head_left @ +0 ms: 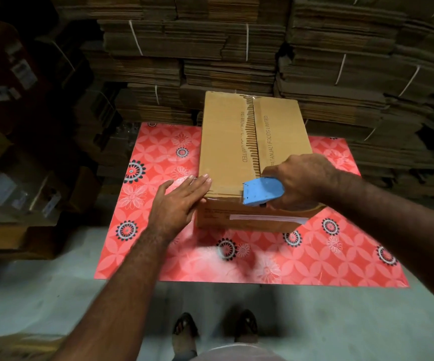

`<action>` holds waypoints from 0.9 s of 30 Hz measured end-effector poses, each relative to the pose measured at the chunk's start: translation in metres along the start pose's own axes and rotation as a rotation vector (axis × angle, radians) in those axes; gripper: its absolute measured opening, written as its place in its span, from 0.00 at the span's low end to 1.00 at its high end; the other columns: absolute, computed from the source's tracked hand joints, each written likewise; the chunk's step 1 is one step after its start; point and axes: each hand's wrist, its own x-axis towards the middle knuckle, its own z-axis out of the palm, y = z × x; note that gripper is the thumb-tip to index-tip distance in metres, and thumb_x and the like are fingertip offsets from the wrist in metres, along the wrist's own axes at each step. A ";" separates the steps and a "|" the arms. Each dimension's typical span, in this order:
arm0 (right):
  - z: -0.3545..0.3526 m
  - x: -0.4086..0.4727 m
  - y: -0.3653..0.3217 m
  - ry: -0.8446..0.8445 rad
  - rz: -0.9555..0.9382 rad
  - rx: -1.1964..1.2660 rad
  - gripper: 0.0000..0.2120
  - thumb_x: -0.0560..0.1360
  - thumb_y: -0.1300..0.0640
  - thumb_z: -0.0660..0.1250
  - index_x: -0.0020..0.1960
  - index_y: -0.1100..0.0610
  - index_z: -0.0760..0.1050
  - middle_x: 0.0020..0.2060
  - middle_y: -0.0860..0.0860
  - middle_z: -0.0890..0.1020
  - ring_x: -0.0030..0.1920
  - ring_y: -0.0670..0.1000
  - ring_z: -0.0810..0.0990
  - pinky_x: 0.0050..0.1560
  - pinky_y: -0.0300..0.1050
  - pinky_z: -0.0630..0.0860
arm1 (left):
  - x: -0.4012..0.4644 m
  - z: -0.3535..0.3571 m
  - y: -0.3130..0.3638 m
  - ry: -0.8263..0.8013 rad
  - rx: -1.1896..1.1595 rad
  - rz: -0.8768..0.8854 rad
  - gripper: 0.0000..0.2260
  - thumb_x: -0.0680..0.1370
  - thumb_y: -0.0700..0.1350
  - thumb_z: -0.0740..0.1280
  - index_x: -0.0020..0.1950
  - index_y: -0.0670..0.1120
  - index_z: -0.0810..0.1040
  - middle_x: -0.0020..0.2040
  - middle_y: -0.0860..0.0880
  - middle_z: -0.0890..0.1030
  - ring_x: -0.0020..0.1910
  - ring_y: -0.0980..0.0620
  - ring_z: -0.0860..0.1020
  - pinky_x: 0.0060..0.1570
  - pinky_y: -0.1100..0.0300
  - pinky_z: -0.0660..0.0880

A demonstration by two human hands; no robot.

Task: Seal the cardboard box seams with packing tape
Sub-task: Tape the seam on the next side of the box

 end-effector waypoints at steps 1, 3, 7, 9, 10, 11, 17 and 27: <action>0.000 0.002 0.000 0.006 -0.006 -0.013 0.29 0.67 0.29 0.65 0.63 0.42 0.71 0.46 0.47 0.82 0.44 0.53 0.81 0.41 0.48 0.80 | 0.000 0.000 -0.001 -0.007 0.000 0.007 0.22 0.83 0.52 0.55 0.77 0.56 0.66 0.76 0.58 0.66 0.74 0.54 0.69 0.68 0.46 0.65; -0.004 0.007 -0.003 0.006 -0.015 -0.049 0.28 0.67 0.30 0.66 0.62 0.43 0.73 0.46 0.48 0.80 0.43 0.54 0.78 0.40 0.46 0.77 | 0.003 -0.002 0.001 -0.024 0.011 0.015 0.23 0.82 0.49 0.61 0.77 0.56 0.66 0.77 0.57 0.66 0.74 0.53 0.68 0.67 0.48 0.65; -0.008 0.013 -0.008 -0.020 -0.031 -0.093 0.27 0.66 0.32 0.68 0.60 0.44 0.75 0.42 0.49 0.76 0.40 0.54 0.74 0.39 0.48 0.74 | 0.004 -0.011 0.011 -0.076 0.052 -0.005 0.25 0.80 0.55 0.56 0.77 0.53 0.68 0.77 0.55 0.66 0.76 0.50 0.66 0.63 0.47 0.69; -0.007 0.014 -0.007 -0.025 -0.029 -0.085 0.27 0.66 0.32 0.68 0.60 0.45 0.75 0.42 0.48 0.75 0.41 0.54 0.74 0.41 0.48 0.75 | 0.004 -0.018 0.021 -0.096 0.037 0.007 0.30 0.76 0.56 0.60 0.77 0.48 0.67 0.78 0.50 0.65 0.78 0.48 0.62 0.66 0.46 0.68; -0.006 0.013 -0.006 -0.032 -0.032 -0.080 0.27 0.66 0.32 0.69 0.60 0.45 0.75 0.42 0.48 0.75 0.42 0.54 0.75 0.41 0.48 0.75 | 0.006 -0.021 0.030 -0.093 -0.002 0.022 0.33 0.74 0.55 0.60 0.77 0.45 0.66 0.78 0.47 0.65 0.78 0.47 0.61 0.70 0.46 0.66; -0.006 0.013 -0.006 -0.036 -0.034 -0.075 0.28 0.66 0.32 0.69 0.61 0.45 0.75 0.43 0.48 0.76 0.43 0.54 0.76 0.41 0.49 0.75 | 0.008 -0.022 0.042 -0.093 -0.043 0.040 0.35 0.72 0.53 0.61 0.78 0.42 0.65 0.78 0.44 0.64 0.79 0.46 0.60 0.73 0.47 0.63; -0.006 0.012 -0.006 -0.043 -0.044 -0.066 0.27 0.68 0.34 0.68 0.62 0.45 0.75 0.49 0.49 0.79 0.44 0.55 0.75 0.41 0.50 0.73 | 0.014 -0.002 0.102 -0.236 0.005 -0.052 0.43 0.64 0.47 0.62 0.79 0.37 0.59 0.80 0.38 0.58 0.80 0.41 0.56 0.79 0.47 0.52; 0.005 -0.018 0.028 0.050 -0.069 -0.005 0.30 0.68 0.29 0.65 0.64 0.45 0.72 0.51 0.51 0.80 0.49 0.56 0.79 0.41 0.48 0.75 | 0.009 0.000 0.089 -0.222 0.068 0.007 0.46 0.62 0.47 0.64 0.80 0.39 0.58 0.80 0.40 0.59 0.80 0.44 0.57 0.78 0.46 0.55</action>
